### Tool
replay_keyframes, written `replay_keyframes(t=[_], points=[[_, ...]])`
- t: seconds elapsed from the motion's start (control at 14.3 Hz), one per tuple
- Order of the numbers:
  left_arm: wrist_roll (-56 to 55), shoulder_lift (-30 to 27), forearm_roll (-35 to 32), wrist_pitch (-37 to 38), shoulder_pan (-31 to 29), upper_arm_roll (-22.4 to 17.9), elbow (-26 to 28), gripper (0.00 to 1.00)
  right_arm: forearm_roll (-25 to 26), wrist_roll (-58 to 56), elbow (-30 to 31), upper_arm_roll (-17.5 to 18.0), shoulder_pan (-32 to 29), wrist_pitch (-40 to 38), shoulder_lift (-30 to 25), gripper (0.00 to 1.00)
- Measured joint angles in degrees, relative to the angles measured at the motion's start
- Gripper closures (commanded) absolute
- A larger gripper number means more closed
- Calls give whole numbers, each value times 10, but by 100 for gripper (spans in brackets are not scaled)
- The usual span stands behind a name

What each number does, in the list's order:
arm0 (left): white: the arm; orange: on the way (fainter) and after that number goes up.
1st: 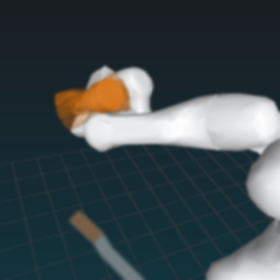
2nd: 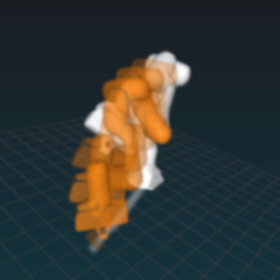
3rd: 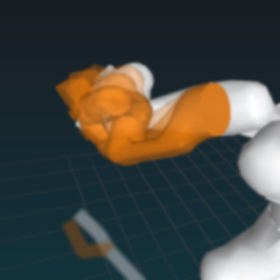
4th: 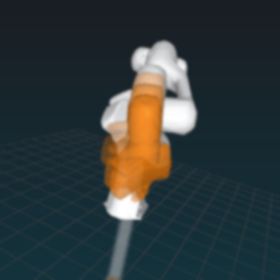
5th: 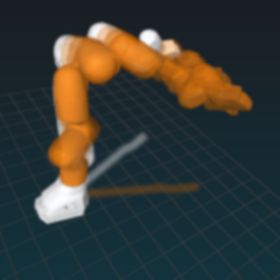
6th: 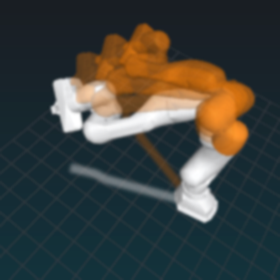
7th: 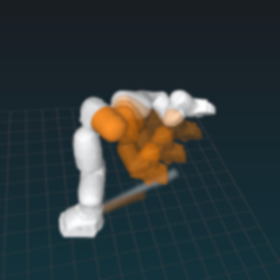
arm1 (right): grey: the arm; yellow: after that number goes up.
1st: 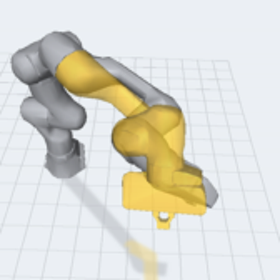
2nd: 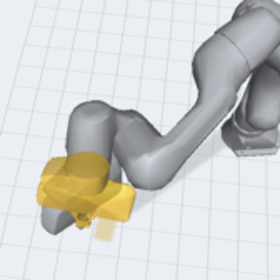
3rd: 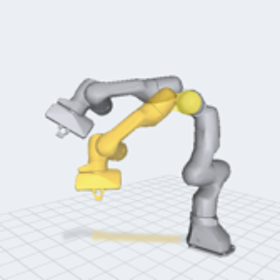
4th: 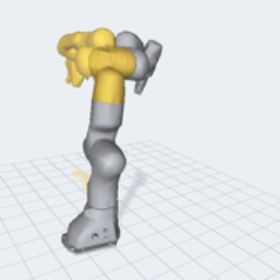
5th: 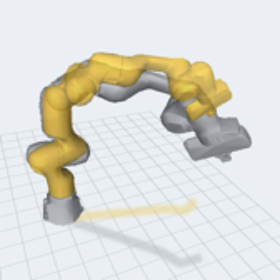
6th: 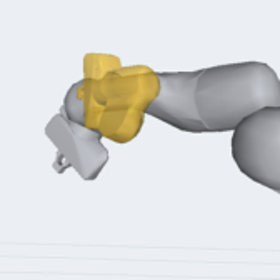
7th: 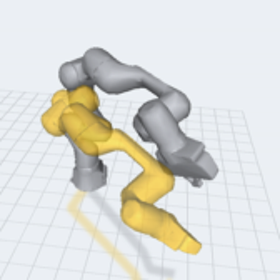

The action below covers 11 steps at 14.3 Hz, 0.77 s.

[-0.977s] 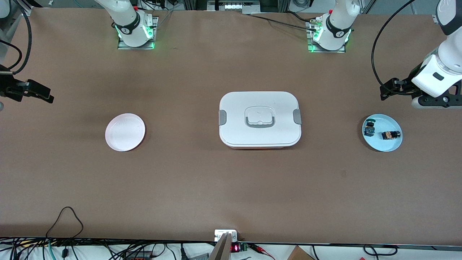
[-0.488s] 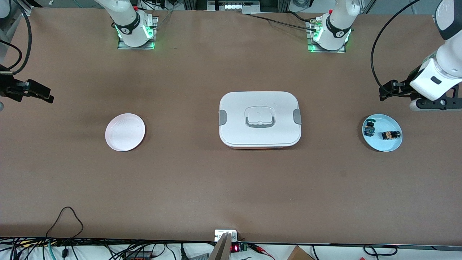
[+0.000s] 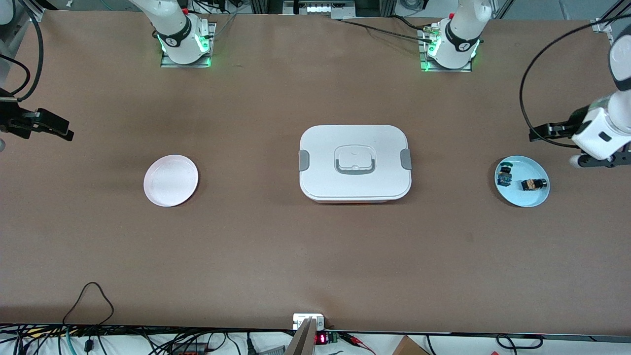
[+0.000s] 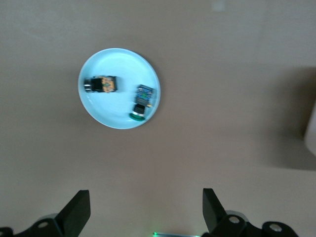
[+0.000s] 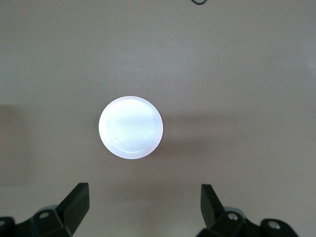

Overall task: Transfer orange switch to right arm and place
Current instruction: 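Move the left gripper toward the light-blue plate, then lower the left gripper and grasp the orange-topped switch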

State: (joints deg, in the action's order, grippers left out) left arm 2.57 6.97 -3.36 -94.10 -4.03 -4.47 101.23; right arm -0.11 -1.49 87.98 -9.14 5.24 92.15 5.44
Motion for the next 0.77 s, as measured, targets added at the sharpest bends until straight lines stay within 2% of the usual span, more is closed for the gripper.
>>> replay_keyframes(t=[0.14, 0.49, 0.77], points=[[42, 33, 0, -67, -46, -1, 16, 0, 0, 0, 0, 0, 1, 0, 0, 0], [49, 67, 0, -292, -73, -1, 120, 0, 0, 0, 0, 1, 2, -1, 0, 0], [74, 122, 0, -433, -99, -1, 170, 1, 0, 0, 0, 1, 2, -2, 0, 0]])
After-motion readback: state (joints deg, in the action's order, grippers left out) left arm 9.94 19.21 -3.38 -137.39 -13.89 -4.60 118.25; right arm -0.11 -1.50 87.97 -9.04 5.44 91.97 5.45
